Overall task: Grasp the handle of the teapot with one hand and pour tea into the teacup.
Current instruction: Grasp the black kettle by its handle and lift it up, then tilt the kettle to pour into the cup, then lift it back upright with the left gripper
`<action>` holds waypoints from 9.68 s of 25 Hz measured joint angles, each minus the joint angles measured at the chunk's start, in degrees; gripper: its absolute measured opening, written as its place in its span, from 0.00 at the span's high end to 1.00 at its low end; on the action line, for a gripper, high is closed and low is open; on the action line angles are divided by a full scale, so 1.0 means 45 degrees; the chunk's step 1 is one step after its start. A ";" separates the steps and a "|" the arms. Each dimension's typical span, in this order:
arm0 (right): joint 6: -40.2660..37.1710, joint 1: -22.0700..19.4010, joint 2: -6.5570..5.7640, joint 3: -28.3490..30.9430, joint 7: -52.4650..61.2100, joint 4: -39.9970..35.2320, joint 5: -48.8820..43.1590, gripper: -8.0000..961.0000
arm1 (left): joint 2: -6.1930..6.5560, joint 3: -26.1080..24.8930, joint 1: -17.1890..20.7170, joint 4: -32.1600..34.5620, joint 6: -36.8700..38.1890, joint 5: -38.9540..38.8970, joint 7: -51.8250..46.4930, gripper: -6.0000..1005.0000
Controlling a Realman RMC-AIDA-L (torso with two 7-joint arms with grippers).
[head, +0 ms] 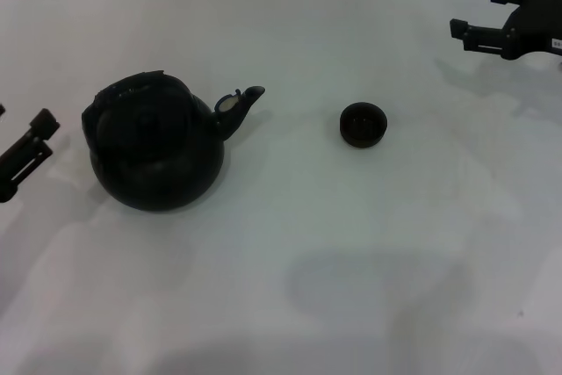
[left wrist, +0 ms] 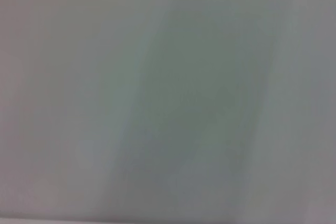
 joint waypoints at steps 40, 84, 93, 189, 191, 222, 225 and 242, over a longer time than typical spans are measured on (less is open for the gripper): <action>-0.0608 -0.0050 0.0000 -0.0023 -0.0227 0.0019 -0.0016 0.10 | 0.0060 0.2623 -0.0709 0.0471 -0.3469 -0.1193 -0.0357 0.64; -0.1313 0.0023 0.0059 -0.0095 -0.1262 0.1124 0.0567 0.10 | 0.0467 0.0739 -0.2752 0.0283 -0.3324 0.0106 -0.1888 0.77; -0.1307 0.0038 0.0058 -0.0129 -0.1547 0.1281 0.1044 0.10 | 0.0160 -0.0649 -0.3616 0.1893 -0.3568 0.4483 -0.3768 0.78; -0.0080 -0.0115 0.0019 0.0120 -0.1776 0.1593 0.3634 0.10 | 0.0077 0.2328 -1.0184 0.5703 -0.2858 2.1512 -1.4782 0.84; -0.0085 -0.0110 0.0019 0.0119 -0.1809 0.1663 0.3634 0.10 | 0.0077 0.2348 -1.0240 0.5667 -0.2862 2.1596 -1.4850 0.84; -0.0122 -0.0071 0.0039 0.0119 -0.1879 0.1802 0.3634 0.10 | 0.0039 0.3485 -1.0920 0.5770 -0.3188 2.3155 -1.5670 0.85; -0.0141 -0.0072 0.0038 0.0119 -0.1883 0.1803 0.3634 0.10 | 0.0039 0.3485 -1.1077 0.5694 -0.3192 2.3156 -1.5677 0.85; -0.0187 -0.0051 0.0039 0.0119 -0.1884 0.1803 0.3634 0.10 | -0.0004 0.4085 -1.1514 0.5596 -0.3315 2.3860 -1.6038 0.86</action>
